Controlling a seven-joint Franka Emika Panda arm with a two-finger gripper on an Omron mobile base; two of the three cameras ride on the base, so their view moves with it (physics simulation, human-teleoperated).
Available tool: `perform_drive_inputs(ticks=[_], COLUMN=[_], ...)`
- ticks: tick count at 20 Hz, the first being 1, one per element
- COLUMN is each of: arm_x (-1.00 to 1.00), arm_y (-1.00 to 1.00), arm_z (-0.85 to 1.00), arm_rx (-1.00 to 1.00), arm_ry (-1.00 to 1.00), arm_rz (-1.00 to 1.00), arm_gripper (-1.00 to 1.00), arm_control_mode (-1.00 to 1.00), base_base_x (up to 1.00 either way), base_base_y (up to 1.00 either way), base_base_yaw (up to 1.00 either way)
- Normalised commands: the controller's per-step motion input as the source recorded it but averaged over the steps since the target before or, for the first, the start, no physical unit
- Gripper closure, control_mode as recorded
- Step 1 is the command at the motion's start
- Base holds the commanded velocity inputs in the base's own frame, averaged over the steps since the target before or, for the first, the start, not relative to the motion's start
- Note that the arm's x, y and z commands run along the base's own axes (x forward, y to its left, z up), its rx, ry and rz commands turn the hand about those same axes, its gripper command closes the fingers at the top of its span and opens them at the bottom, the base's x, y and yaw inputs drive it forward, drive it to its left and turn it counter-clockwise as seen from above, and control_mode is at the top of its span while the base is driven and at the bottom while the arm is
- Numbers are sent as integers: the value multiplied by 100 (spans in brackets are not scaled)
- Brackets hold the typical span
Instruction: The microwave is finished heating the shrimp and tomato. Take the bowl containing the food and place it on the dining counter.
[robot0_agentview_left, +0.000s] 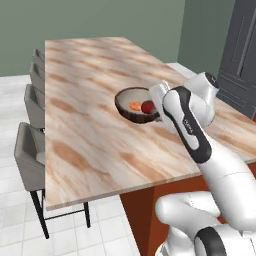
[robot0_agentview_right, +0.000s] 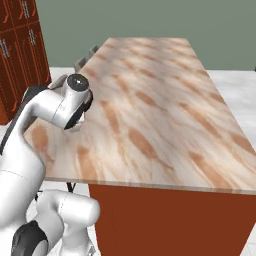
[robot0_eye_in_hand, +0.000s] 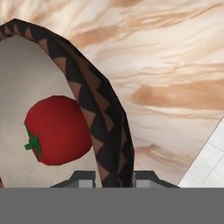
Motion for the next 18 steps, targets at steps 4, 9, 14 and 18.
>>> perform_drive_inputs(ticks=[4, 9, 14, 18], arm_x=[100, 68, 91, 92], arm_y=[0, 11, 46, 58], arm_z=[-41, -57, -60, -49], arm_rx=[0, 0, 0, -3], arm_ry=[32, 3, 0, 0], arm_rz=[8, 4, 0, 0], arm_gripper=[100, 100, 100, 100], arm_control_mode=[-100, -100, -100, -100], base_base_x=[0, 0, 0, 0], base_base_y=[0, 0, 0, 0], base_base_yaw=[0, 0, 0, 0])
